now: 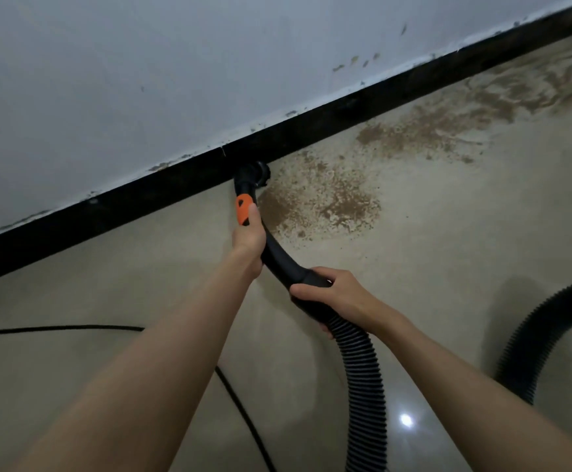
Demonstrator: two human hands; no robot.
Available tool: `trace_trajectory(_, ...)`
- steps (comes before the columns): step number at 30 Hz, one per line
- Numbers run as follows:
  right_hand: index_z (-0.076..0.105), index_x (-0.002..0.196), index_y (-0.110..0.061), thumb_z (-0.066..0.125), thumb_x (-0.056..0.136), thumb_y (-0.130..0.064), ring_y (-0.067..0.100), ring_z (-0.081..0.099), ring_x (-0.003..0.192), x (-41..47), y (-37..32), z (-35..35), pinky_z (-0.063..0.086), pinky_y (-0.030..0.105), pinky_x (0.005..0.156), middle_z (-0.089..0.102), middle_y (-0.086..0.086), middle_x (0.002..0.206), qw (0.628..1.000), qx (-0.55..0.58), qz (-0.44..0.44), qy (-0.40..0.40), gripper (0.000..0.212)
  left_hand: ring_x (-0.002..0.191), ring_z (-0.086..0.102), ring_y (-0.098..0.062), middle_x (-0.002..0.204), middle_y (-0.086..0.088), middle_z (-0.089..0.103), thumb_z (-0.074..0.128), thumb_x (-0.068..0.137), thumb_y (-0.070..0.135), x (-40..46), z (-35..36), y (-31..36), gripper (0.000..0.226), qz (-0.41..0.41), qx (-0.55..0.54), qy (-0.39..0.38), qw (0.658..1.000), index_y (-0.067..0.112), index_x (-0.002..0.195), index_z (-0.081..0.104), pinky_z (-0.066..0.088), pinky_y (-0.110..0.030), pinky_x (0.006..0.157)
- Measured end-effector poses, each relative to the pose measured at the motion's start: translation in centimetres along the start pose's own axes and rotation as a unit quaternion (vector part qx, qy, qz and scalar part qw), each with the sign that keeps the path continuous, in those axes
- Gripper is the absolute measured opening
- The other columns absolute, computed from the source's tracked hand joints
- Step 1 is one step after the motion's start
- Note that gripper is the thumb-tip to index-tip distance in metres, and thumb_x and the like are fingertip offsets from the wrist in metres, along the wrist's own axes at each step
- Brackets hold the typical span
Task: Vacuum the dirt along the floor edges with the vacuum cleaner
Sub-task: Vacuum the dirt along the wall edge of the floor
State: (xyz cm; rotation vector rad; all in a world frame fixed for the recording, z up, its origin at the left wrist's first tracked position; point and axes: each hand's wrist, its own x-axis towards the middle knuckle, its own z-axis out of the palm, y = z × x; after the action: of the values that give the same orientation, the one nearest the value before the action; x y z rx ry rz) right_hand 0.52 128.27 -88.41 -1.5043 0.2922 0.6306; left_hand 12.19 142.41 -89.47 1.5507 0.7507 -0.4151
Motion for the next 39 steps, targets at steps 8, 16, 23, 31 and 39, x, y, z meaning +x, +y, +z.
trace_trajectory(8, 0.073, 0.094, -0.016, 0.081, 0.074, -0.035, 0.027, 0.055, 0.053, 0.3, 1.8, -1.0, 0.047, 0.03, 0.042, 0.064, 0.01, 0.072, 0.998, 0.029, -0.016, 0.045, 0.029, 0.106, 0.056, -0.03, 0.109, -0.01, 0.055, 0.039, 0.095, 0.057, 0.9, 2.7, -0.7, 0.064, 0.03, 0.017, -0.018, 0.999, 0.005, 0.131, 0.043, 0.048, -0.041, 0.093)
trace_trajectory(16, 0.071, 0.088, -0.014, 0.079, 0.08, -0.023, 0.009, 0.057, 0.043, 1.2, 2.4, -1.7, 0.043, 0.019, 0.04, 0.065, -0.005, 0.059, 0.993, 0.082, -0.038, 0.082, 0.014, 0.1, 0.058, -0.03, 0.118, -0.014, 0.056, 0.038, 0.094, 0.058, 1.9, 5.4, 0.4, 0.069, 0.048, 0.069, -0.031, 0.996, 0.004, 0.135, 0.039, 0.051, -0.04, 0.086)
trace_trajectory(23, 0.074, 0.091, -0.019, 0.08, 0.077, -0.026, 0.014, 0.063, 0.055, 2.6, 2.0, -2.7, 0.049, 0.025, 0.045, 0.069, -0.002, 0.068, 0.987, 0.107, -0.052, 0.112, 0.017, 0.084, 0.054, -0.023, 0.102, -0.009, 0.053, 0.036, 0.095, 0.058, 2.9, 7.8, 2.0, 0.066, 0.07, 0.132, -0.027, 0.988, 0.002, 0.128, 0.045, 0.044, -0.034, 0.072)
trace_trajectory(31, 0.071, 0.091, -0.017, 0.081, 0.077, -0.031, 0.019, 0.056, 0.044, 4.3, 2.1, -3.0, 0.047, 0.026, 0.041, 0.065, 0.002, 0.063, 0.98, 0.158, -0.045, 0.111, 0.022, 0.09, 0.057, -0.029, 0.104, -0.015, 0.056, 0.038, 0.096, 0.055, 3.5, 9.1, 3.6, 0.06, 0.094, 0.16, -0.078, 0.98, 0.002, 0.122, 0.049, 0.05, -0.041, 0.089)
trace_trajectory(39, 0.069, 0.091, -0.018, 0.08, 0.079, -0.03, 0.019, 0.055, 0.04, 4.3, 1.4, -0.6, 0.046, 0.025, 0.039, 0.064, -0.001, 0.059, 0.98, 0.165, -0.059, 0.098, 0.021, 0.083, 0.056, -0.027, 0.097, -0.012, 0.055, 0.039, 0.096, 0.056, 3.4, 7.1, 4.1, 0.062, 0.113, 0.166, -0.066, 0.977, 0.001, 0.121, 0.05, 0.049, -0.034, 0.07)
